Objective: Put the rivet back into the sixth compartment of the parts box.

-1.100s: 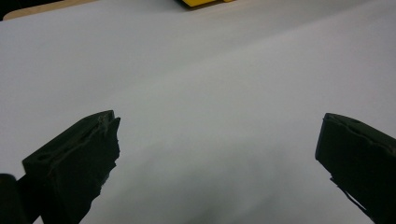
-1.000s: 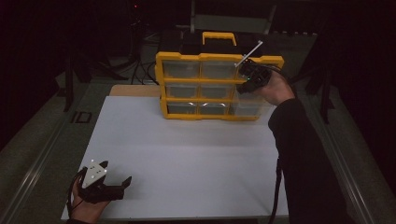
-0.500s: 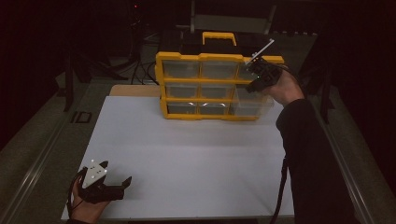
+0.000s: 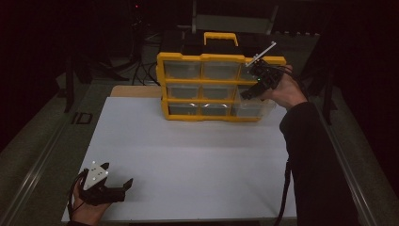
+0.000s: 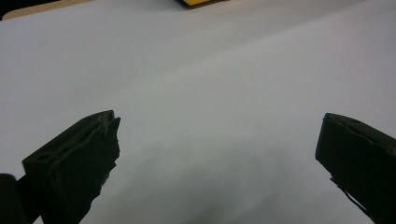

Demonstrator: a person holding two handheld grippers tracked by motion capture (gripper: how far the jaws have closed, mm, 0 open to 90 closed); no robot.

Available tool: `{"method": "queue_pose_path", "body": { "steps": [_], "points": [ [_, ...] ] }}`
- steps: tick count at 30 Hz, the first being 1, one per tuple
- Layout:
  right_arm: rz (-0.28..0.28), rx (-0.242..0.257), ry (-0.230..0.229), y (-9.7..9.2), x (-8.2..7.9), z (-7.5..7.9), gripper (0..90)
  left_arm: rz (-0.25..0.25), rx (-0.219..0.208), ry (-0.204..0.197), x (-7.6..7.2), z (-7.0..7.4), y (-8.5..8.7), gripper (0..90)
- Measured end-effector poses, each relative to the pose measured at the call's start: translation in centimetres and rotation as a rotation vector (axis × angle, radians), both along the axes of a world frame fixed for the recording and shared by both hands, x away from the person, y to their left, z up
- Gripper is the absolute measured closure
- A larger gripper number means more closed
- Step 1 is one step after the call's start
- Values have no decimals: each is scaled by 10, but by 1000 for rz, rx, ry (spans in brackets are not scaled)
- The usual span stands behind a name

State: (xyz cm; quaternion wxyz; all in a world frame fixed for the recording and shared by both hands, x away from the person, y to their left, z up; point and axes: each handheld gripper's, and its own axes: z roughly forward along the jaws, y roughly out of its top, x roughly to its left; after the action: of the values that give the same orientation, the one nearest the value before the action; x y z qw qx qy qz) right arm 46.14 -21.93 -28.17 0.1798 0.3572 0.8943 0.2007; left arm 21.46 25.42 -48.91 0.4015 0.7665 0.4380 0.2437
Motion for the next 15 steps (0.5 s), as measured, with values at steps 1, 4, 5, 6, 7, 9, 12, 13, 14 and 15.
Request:
{"method": "queue_pose_path", "body": {
  "steps": [1, 4, 5, 6, 7, 9, 12, 13, 14, 15],
  "points": [
    [2, 0, 0, 1, 0, 0, 140, 0, 1, 0, 0, 0, 0, 4],
    [11, 3, -1, 5, -1, -1, 140, 0, 1, -1, 0, 0, 0, 4],
    [16, 5, -1, 7, -1, -2, 140, 0, 1, -1, 0, 0, 0, 4],
    [23, 1, -4, 8, -1, -2, 140, 0, 1, -1, 0, 0, 0, 4],
    [26, 0, -6, 10, -1, -2, 140, 0, 1, -1, 0, 0, 0, 4],
    [34, 11, -6, 14, -2, -1, 140, -2, 2, 0, 0, 0, -1, 4],
    [52, 21, -15, 21, -3, -1, 140, -3, 3, 2, 0, 0, -1, 4],
    [62, 22, -15, 24, -4, -1, 140, -4, 3, 2, 0, 0, -1, 4],
    [71, 22, -17, 27, -4, -1, 140, -4, 3, 2, 0, 0, -1, 4],
    [81, 22, -17, 31, -5, -2, 140, -4, 4, 2, 0, 0, -1, 4]
  ]
}}
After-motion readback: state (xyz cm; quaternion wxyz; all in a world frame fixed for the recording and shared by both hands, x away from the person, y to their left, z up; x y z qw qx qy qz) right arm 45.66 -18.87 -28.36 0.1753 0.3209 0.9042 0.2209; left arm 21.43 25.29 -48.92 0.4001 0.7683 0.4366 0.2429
